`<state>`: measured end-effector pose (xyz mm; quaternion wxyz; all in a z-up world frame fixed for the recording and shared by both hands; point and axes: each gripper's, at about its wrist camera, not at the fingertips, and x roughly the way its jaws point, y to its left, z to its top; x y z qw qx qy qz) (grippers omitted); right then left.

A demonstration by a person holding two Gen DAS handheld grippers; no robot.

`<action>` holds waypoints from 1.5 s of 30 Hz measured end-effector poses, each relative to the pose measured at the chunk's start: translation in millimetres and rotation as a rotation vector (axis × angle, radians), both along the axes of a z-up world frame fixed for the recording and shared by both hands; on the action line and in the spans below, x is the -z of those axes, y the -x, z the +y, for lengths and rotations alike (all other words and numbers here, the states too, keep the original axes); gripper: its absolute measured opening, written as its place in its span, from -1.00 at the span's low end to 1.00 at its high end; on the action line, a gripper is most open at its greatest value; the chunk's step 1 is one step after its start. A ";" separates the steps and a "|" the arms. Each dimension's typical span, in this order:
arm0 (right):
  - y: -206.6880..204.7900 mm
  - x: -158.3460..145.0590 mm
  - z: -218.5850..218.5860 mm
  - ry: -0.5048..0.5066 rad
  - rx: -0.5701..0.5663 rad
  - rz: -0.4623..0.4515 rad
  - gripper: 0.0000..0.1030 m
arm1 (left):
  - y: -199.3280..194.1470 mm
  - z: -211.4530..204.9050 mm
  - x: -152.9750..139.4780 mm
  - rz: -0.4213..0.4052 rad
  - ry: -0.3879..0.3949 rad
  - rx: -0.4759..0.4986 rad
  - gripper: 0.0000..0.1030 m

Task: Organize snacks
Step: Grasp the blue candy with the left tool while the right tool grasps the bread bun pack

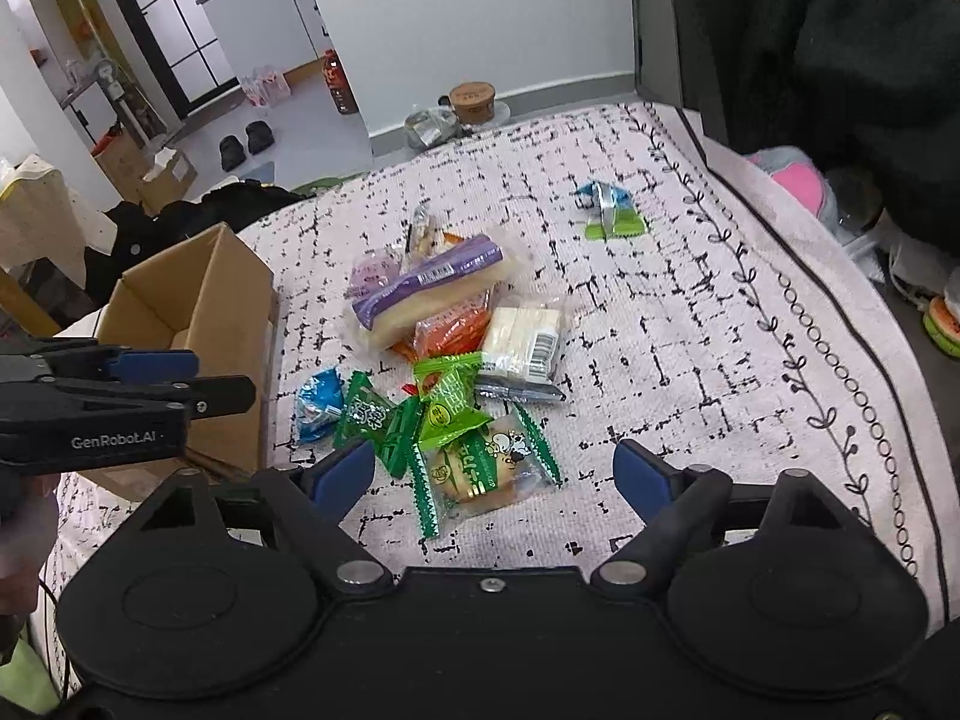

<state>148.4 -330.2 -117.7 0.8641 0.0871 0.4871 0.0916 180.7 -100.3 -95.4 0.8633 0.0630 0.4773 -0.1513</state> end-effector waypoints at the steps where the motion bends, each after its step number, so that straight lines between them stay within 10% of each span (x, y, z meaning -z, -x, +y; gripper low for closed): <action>1: -1.9 2.8 0.6 -0.001 -0.003 0.008 0.64 | -2.6 -2.4 3.0 0.001 -0.010 -0.004 -0.13; 11: -20.5 27.7 1.8 -0.019 -0.023 0.071 0.64 | -26.9 -16.5 30.8 0.072 -0.051 -0.032 -0.42; 37: -54.2 84.3 24.9 0.018 -0.148 0.184 0.76 | -64.7 -37.7 87.6 0.233 -0.156 -0.090 -0.41; 45: -53.7 83.4 33.4 0.138 -0.167 0.167 0.22 | -55.2 -37.0 84.0 0.211 -0.136 -0.084 -0.45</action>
